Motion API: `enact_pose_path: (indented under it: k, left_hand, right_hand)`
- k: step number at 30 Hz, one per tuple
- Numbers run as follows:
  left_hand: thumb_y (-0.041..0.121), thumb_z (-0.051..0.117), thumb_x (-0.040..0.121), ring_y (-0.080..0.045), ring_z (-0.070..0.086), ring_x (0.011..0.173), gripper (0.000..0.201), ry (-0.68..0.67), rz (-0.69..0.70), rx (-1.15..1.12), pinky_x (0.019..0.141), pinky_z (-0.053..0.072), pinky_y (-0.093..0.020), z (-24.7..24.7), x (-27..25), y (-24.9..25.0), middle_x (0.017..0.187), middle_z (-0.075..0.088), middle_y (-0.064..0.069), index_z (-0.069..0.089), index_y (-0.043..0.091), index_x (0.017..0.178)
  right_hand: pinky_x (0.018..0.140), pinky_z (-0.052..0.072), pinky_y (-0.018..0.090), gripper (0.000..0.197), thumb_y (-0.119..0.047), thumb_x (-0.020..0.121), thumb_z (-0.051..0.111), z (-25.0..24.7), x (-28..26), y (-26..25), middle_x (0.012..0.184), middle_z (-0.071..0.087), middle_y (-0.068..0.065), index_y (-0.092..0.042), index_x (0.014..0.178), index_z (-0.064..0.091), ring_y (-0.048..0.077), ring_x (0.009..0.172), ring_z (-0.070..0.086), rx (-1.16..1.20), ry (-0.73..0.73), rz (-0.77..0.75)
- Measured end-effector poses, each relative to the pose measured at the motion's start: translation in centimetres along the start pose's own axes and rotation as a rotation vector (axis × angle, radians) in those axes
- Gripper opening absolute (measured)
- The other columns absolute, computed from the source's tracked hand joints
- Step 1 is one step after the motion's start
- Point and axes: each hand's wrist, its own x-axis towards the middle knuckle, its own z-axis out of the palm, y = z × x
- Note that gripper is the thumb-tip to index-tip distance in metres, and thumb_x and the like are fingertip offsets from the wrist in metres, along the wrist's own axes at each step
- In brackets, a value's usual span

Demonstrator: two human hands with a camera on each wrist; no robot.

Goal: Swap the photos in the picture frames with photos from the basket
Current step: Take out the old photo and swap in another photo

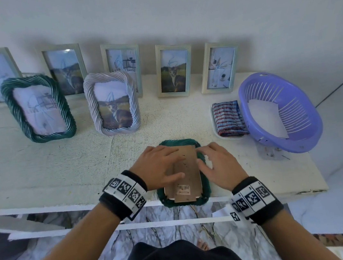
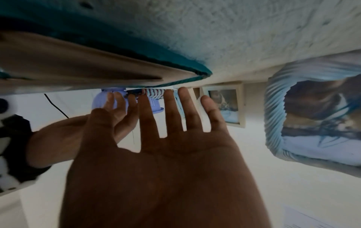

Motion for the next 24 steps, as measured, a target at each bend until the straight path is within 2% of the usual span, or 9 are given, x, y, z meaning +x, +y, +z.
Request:
enact_pose_path:
  k: [2,5,12,16,20,22,24]
  left_hand:
    - [0.075,0.017,0.077,-0.014,0.045,0.129,0.074,-0.032,0.008,0.040,0.106,0.029,-0.039,0.0,0.5,-0.1,0.145,0.045,0.011,0.047,0.041,0.136]
    - [0.074,0.019,0.076,-0.012,0.047,0.126,0.072,-0.045,0.006,0.058,0.104,0.027,-0.038,0.5,0.7,-0.3,0.142,0.046,0.013,0.046,0.045,0.136]
    - [0.071,0.021,0.077,-0.013,0.049,0.125,0.068,-0.041,-0.022,0.038,0.107,0.025,-0.040,1.1,0.6,-0.5,0.142,0.046,0.014,0.045,0.047,0.135]
    - [0.070,0.024,0.079,-0.015,0.049,0.126,0.065,-0.046,-0.026,0.013,0.109,0.026,-0.043,1.3,0.5,-0.4,0.143,0.046,0.012,0.045,0.046,0.135]
    - [0.067,0.027,0.081,-0.015,0.051,0.124,0.060,-0.034,-0.014,0.000,0.110,0.027,-0.043,1.2,0.7,-0.4,0.141,0.048,0.012,0.046,0.046,0.134]
    - [0.066,0.028,0.081,-0.017,0.054,0.122,0.059,-0.014,-0.006,-0.011,0.109,0.030,-0.044,1.2,0.7,-0.4,0.139,0.051,0.011,0.049,0.045,0.133]
    - [0.066,0.029,0.082,-0.017,0.055,0.121,0.058,-0.015,-0.003,-0.012,0.108,0.031,-0.044,1.3,0.7,-0.5,0.138,0.052,0.011,0.050,0.044,0.132]
  right_hand:
    - [0.088,0.046,0.036,0.044,-0.031,0.097,0.047,0.1,1.0,0.7,0.116,0.050,0.005,-0.016,0.138,0.047,0.023,0.107,0.049,-0.066,-0.065,0.041]
    - [0.090,0.046,0.039,0.045,-0.027,0.098,0.043,0.4,1.8,1.1,0.121,0.047,0.008,-0.012,0.140,0.045,0.027,0.109,0.048,-0.097,-0.154,0.062]
    - [0.091,0.047,0.041,0.045,-0.017,0.093,0.048,1.0,2.2,2.0,0.112,0.047,0.004,-0.007,0.137,0.050,0.022,0.103,0.052,0.076,-0.117,0.091]
    - [0.097,0.045,0.039,0.043,-0.011,0.092,0.051,1.6,2.4,2.5,0.107,0.044,0.000,-0.009,0.135,0.054,0.020,0.101,0.053,0.244,-0.103,0.155]
    - [0.100,0.042,0.040,0.046,-0.010,0.091,0.049,1.8,2.2,2.9,0.104,0.041,-0.001,-0.019,0.136,0.053,0.021,0.099,0.050,0.320,-0.125,0.186]
    - [0.099,0.041,0.035,0.045,-0.009,0.092,0.048,1.7,2.1,2.9,0.102,0.040,-0.002,-0.020,0.136,0.054,0.018,0.097,0.049,0.335,-0.127,0.188]
    - [0.090,0.041,0.019,0.041,-0.006,0.094,0.048,1.7,2.1,2.8,0.104,0.044,0.001,-0.018,0.132,0.056,0.012,0.090,0.050,0.371,-0.096,0.188]
